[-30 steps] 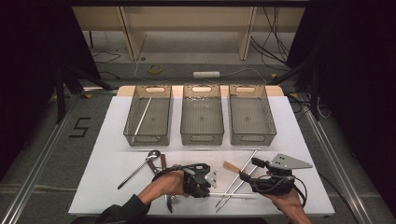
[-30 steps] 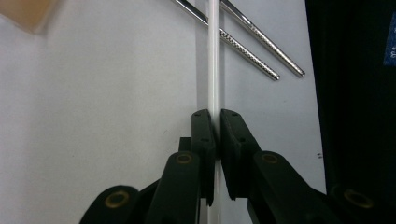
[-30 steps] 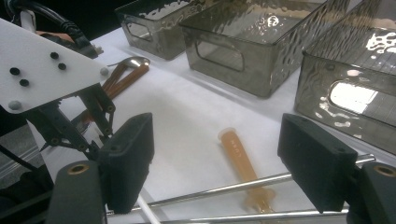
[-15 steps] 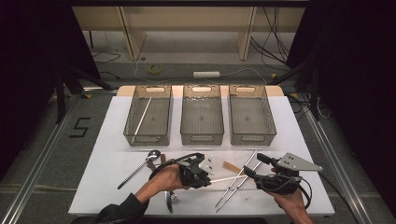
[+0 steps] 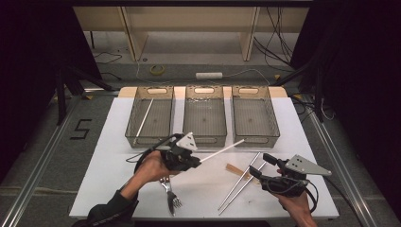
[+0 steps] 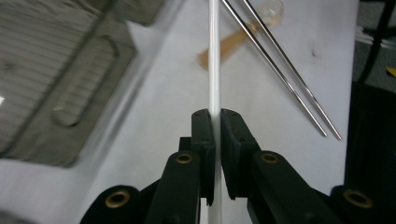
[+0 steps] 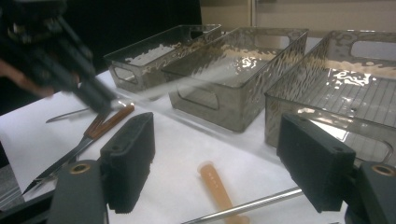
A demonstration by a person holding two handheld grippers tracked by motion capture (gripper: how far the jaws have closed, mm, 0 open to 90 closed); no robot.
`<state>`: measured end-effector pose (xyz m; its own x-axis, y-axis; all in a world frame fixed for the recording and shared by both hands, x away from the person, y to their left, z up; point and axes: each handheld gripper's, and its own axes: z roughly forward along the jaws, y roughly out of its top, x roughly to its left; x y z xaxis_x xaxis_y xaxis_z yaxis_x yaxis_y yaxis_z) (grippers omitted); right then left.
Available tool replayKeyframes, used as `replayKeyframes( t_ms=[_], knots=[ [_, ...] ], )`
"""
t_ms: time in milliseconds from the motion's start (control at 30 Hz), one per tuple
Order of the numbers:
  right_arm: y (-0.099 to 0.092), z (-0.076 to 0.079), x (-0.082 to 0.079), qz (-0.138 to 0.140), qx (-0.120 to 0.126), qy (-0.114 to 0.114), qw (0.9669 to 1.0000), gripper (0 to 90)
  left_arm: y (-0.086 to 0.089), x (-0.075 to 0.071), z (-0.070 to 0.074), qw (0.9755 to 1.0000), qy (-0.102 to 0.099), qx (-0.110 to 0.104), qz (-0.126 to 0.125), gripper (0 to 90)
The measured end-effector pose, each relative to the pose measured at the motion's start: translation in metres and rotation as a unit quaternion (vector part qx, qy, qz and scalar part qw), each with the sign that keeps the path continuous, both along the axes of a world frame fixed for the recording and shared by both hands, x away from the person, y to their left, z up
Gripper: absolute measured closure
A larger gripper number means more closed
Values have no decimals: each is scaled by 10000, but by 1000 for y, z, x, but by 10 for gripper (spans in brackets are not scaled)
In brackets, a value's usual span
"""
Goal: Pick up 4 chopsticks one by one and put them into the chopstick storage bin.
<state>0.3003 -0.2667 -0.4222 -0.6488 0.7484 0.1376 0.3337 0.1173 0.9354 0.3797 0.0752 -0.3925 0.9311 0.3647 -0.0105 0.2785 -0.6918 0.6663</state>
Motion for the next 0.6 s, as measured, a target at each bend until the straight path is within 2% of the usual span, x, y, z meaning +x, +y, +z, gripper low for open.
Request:
replayKeyframes(
  t_ms=[200, 400, 467, 600],
  knots=[
    [2, -1, 0, 37, -31, 37, 10000, 288, 26, 11, 14, 9983, -91, -331, 481, 841],
    [2, -1, 0, 19, -21, 61, 10000, 288, 49, 23, 18, 9937, -157, -521, 976, 840],
    [2, -2, 0, 21, -13, 69, 10000, 289, 56, 26, 20, 9915, -199, -585, 1148, 840],
    [2, -2, 1, 11, -21, 91, 10000, 288, 75, 36, 28, 9845, -302, -758, 1553, 840]
  ],
)
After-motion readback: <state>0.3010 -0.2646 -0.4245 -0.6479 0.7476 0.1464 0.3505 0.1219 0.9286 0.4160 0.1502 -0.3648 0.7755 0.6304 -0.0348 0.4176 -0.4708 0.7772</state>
